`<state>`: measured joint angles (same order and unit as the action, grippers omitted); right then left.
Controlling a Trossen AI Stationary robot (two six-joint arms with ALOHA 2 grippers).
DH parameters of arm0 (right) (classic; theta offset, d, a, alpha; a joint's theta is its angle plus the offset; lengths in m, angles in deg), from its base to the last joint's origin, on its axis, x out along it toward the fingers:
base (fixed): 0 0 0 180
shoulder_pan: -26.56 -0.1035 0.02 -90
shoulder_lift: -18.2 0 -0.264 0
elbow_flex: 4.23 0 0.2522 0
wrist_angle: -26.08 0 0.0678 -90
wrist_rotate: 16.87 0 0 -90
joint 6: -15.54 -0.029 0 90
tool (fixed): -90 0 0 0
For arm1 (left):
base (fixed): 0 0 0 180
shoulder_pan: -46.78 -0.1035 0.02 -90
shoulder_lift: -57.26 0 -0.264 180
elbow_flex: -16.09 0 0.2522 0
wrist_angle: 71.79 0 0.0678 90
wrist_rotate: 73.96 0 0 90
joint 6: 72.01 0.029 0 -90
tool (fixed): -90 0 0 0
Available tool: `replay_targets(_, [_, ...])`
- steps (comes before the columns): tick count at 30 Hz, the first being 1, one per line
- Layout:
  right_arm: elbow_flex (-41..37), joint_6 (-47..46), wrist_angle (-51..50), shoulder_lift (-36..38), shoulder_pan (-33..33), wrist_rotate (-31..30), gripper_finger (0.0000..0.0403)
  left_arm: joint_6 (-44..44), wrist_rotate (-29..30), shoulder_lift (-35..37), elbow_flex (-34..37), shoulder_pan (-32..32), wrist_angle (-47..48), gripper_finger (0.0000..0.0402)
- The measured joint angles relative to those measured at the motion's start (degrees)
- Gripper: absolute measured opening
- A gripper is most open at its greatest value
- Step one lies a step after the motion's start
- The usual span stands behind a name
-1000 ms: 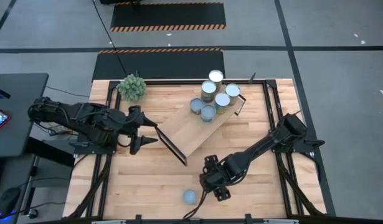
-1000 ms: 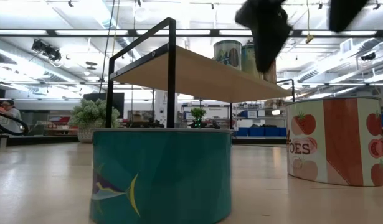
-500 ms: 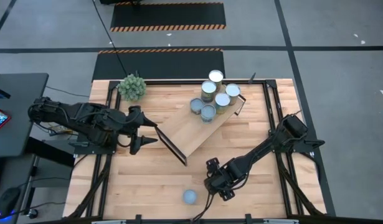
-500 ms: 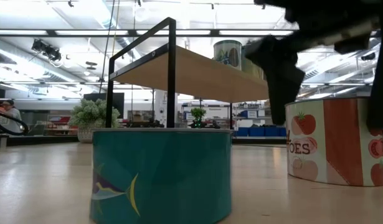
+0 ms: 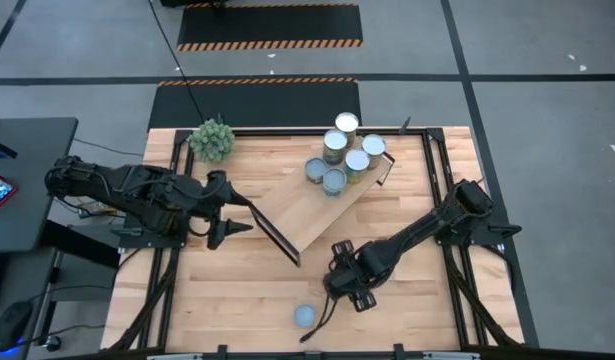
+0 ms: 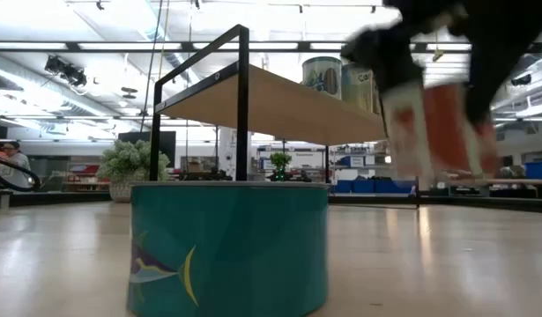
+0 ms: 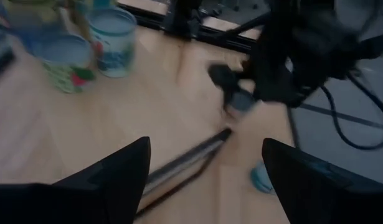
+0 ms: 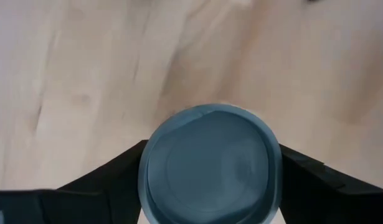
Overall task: Pick and place cans onto a shelf
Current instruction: Put the canned diced tomatoes on the shelf
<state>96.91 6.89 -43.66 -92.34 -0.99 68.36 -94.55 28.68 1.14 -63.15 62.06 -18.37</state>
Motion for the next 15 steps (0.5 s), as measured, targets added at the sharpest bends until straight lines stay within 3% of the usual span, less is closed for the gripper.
replay_targets(6, [9.82,0.61,-10.5,4.43,4.61,-4.72,0.0291,-4.2,-13.27,-0.61,0.0,3.46,0.07,0.0313])
replay_targets(10, [16.53,1.46,-12.98,6.28,9.16,-7.05,0.0291,-5.71,-13.74,-1.37,0.22,7.71,0.1,0.0313])
replay_targets(15, [18.7,5.92,-13.27,5.54,15.24,-7.19,0.0291,-8.67,-13.17,-3.95,2.09,12.4,1.61,0.0313])
